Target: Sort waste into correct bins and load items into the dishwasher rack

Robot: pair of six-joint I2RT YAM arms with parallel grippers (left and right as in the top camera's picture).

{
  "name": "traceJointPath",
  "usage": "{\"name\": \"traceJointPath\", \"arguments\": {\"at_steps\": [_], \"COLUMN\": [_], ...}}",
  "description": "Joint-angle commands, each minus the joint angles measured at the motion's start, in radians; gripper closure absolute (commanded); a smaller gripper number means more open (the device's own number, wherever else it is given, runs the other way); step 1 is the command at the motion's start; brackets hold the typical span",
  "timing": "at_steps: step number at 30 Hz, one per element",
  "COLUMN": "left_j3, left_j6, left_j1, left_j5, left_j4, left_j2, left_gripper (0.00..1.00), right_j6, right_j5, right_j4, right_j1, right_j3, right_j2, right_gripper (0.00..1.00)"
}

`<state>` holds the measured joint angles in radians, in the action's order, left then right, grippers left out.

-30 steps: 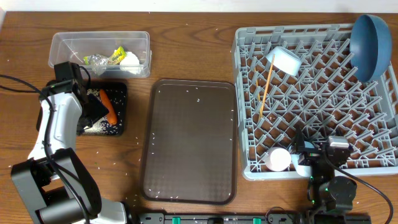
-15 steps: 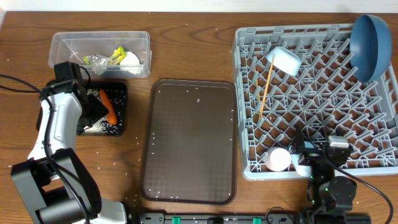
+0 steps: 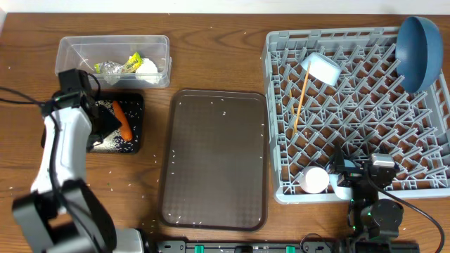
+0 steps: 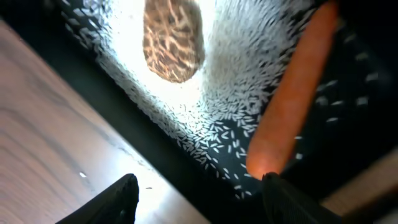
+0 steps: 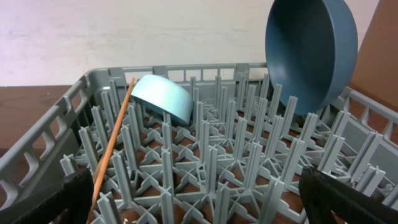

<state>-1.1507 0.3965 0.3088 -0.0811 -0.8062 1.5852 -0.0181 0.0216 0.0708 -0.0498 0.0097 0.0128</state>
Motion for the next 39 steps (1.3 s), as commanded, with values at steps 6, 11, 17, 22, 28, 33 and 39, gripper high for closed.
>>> {"name": "traceJointPath", "arguments": {"at_steps": [6,11,17,22,28,33,39], "left_j3": [0.068,0.338,0.687,0.973,1.145,1.147,1.147], "left_j6": [-0.025,-0.307,-0.309,-0.294,-0.250,-0.258,-0.265], "left_j1": [-0.083,-0.146,-0.153,-0.153,-0.160,-0.182,-0.204], "left_j5": [-0.004,0.169,0.205,0.205,0.195,0.162,0.105], "left_j4": [0.123,0.530,0.862,1.056,1.091,1.059,0.891], "left_j2": [-0.330,-0.584,-0.816,-1.020,-1.222,-1.276,-1.400], "left_gripper": [0.36,0.36,0.36,0.36,0.36,0.36,0.36], "right_j6": [0.000,0.000,0.000,0.000,0.000,0.000,0.000], "right_j5": [0.000,0.000,0.000,0.000,0.000,0.000,0.000], "right_j4": [0.001,0.001,0.001,0.001,0.001,0.001,0.001], "right_j1": [0.012,0.012,0.012,0.012,0.012,0.012,0.012], "right_j3": [-0.004,-0.004,-0.004,-0.004,-0.004,-0.004,-0.004], "right_j2": [-0.008,-0.008,-0.008,-0.008,-0.008,-0.008,-0.008], "right_gripper": [0.01,0.01,0.01,0.01,0.01,0.01,0.01]}}
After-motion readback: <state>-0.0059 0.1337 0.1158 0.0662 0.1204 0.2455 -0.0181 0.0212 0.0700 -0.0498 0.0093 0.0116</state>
